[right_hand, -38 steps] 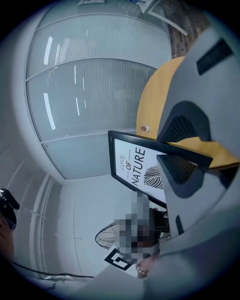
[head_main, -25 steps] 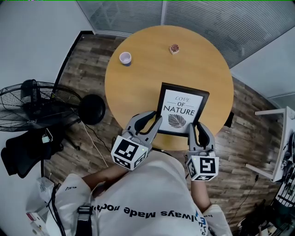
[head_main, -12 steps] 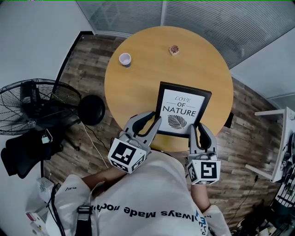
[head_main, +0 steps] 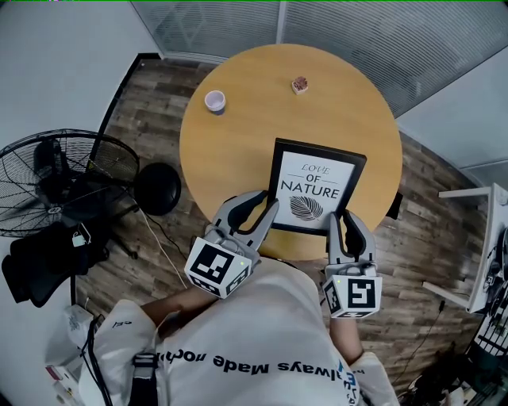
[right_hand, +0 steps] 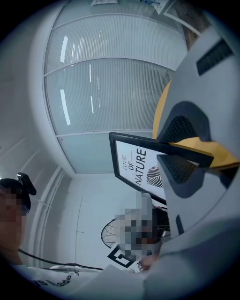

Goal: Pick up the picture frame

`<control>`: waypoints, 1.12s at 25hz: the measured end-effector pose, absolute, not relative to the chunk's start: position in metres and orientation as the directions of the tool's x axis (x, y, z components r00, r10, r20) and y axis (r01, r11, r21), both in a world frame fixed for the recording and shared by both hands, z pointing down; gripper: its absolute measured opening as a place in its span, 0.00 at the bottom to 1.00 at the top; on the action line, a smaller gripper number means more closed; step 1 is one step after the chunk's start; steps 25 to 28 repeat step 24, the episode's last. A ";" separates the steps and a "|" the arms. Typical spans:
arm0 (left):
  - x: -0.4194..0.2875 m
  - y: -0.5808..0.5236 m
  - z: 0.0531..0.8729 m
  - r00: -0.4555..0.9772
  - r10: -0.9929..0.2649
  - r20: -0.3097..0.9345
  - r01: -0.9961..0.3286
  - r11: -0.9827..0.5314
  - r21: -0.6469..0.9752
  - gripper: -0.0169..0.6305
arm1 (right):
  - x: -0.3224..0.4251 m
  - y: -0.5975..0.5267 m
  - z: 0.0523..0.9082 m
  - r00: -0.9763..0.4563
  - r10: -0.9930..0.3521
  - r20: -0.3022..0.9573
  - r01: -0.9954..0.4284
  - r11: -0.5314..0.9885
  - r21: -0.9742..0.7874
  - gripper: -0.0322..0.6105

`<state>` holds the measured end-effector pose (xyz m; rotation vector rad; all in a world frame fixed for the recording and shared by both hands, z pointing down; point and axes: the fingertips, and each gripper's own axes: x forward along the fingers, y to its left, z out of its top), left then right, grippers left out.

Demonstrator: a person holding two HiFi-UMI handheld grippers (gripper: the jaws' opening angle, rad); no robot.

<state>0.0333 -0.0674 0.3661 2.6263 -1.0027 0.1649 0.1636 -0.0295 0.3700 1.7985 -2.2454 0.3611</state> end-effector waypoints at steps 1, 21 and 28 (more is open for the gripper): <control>0.033 -0.067 0.366 0.746 -0.629 0.218 -0.665 -0.701 0.258 0.18 | 0.164 -0.029 0.371 -0.209 -0.918 0.337 -0.977 0.207 -0.043 0.20; 0.032 -0.066 0.360 0.749 -0.629 0.211 -0.663 -0.700 0.265 0.18 | 0.162 -0.029 0.366 -0.216 -0.918 0.333 -0.976 0.213 -0.044 0.20; 0.032 -0.065 0.360 0.748 -0.628 0.213 -0.663 -0.701 0.264 0.18 | 0.162 -0.028 0.365 -0.215 -0.917 0.335 -0.976 0.212 -0.046 0.20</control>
